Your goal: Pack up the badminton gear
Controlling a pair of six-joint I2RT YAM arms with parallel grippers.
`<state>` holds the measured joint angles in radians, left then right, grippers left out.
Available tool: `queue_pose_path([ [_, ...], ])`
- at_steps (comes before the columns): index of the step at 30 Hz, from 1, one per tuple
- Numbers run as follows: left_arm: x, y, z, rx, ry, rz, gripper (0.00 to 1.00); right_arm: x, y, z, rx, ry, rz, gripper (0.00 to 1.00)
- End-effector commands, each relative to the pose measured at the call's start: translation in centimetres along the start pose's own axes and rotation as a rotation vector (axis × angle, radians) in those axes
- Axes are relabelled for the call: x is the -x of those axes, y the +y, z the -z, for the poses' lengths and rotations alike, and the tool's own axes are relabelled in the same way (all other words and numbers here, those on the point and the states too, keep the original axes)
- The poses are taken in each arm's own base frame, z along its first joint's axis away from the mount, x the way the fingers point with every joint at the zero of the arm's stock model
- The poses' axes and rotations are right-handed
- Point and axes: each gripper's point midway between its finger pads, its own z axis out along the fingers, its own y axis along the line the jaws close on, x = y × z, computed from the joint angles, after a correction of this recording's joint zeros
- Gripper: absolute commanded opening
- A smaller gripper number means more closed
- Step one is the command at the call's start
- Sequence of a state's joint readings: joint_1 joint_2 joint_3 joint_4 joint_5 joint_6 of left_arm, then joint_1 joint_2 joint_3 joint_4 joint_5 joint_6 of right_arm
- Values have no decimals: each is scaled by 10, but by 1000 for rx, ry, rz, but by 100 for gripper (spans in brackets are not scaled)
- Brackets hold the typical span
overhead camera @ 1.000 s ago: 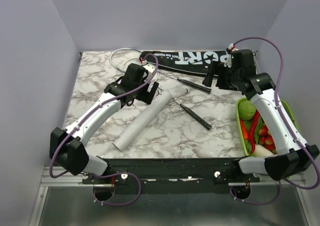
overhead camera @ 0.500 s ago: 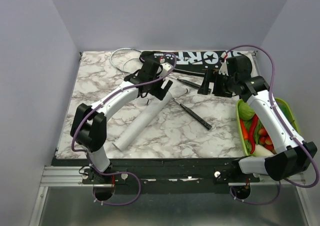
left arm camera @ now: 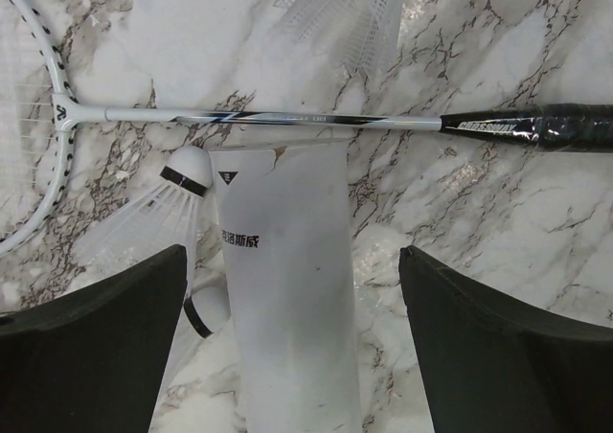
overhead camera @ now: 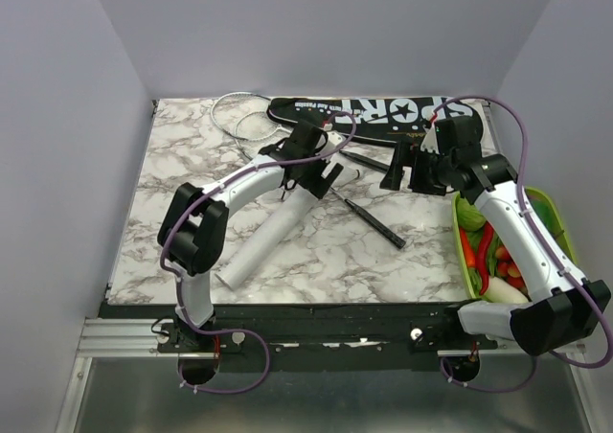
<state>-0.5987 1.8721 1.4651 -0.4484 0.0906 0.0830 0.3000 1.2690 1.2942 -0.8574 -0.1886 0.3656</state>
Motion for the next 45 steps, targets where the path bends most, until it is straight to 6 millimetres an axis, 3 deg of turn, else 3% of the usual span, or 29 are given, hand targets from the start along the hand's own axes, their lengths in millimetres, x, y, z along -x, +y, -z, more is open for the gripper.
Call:
queue_pose_path([
  [1,4,-10,-12,-27,-9,-5,97,-7,5,2,28,13,-5,100],
  [14,-31,-9,-36,1,36,23,96,-16,-1,-3,14,34,-16,100],
  [23,-39,-10,-40,21,46,20,91,-21,-4,-2,2,39,-19,100],
  [32,-54,-19,-39,-2,63,18,66,-27,-6,-3,-2,53,-30,100],
  [34,-52,-20,-36,-2,57,16,55,-27,-5,-1,-1,50,-29,100],
  [38,-31,-30,-10,-25,7,-14,36,-26,-4,6,-2,52,-30,100],
  [42,-18,-44,23,-48,-26,-55,0,-28,8,14,56,76,-10,100],
  [45,-22,-63,47,-112,-29,-83,0,-33,23,22,144,93,4,100],
])
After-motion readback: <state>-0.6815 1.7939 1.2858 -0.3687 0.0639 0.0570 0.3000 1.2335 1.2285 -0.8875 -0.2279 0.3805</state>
